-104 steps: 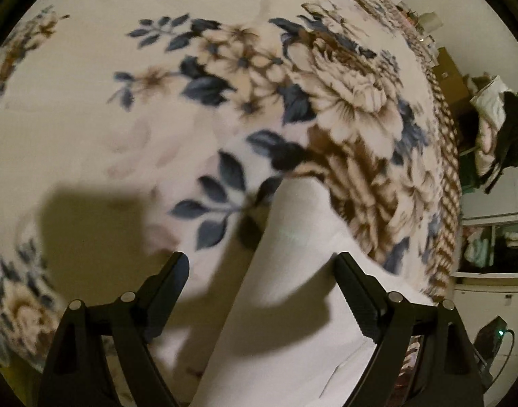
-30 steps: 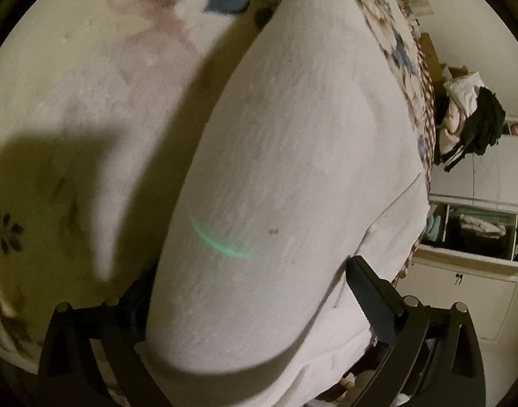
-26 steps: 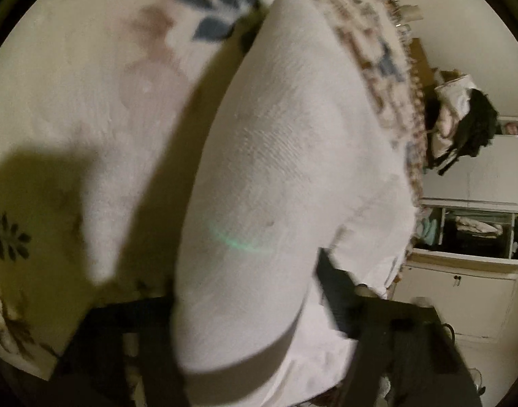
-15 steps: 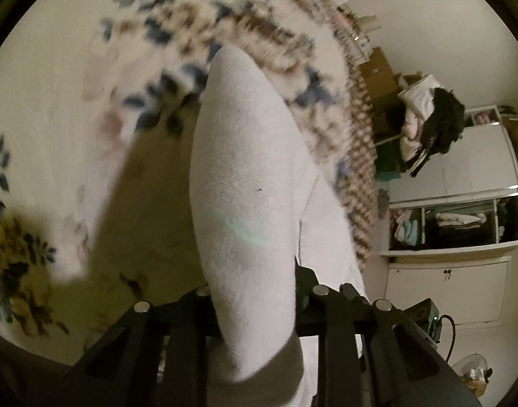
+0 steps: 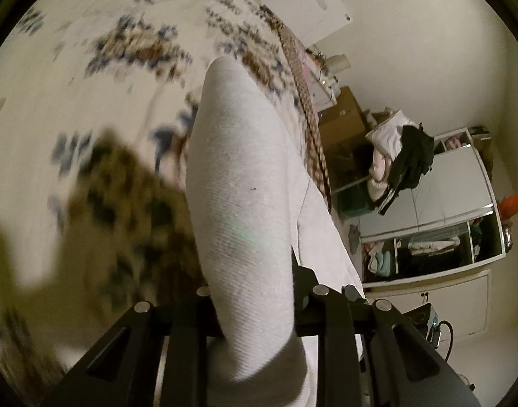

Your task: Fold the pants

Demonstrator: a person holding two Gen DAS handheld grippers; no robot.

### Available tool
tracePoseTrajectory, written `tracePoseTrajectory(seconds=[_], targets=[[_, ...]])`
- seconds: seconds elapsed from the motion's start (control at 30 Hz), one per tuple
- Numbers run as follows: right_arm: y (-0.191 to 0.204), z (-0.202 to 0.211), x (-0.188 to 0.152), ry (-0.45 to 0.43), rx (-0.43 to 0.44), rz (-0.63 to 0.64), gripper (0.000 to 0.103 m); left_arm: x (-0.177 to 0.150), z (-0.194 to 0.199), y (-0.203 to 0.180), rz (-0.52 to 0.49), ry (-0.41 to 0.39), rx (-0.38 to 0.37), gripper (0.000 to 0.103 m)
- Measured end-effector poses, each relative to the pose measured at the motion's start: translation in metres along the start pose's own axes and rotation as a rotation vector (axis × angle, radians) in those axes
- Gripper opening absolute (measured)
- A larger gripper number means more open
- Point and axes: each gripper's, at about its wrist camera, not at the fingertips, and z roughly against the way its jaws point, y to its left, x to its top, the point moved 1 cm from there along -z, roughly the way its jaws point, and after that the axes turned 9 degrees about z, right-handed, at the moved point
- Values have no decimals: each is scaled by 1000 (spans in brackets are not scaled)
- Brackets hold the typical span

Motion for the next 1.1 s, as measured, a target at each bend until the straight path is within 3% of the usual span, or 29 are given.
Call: tracePoseTrajectory(seconds=[0.27,0.43,0.6,0.87,0.97,1.03,1.1], targets=[[54,-161,78,-31,-2,64,21,166,-49,31,-48,-15,39,20],[55,-270,93,6,-28,91,21,222,-81,80,-51,-8,109,20],[28,-327,74,81,-97,103,22,226,-103,137,4,54,164,23],[10,-327,67,147,-146,99,30,208,-87,151,57,52,176,37],[12,-320,68,173,-183,120,41,211,-82,147,60,44,228,42],[14,-313,67,200,-219,130,52,209,-76,138,33,32,304,43],[19,-306,64,230,-279,174,73,206,-72,130,-2,18,360,45]])
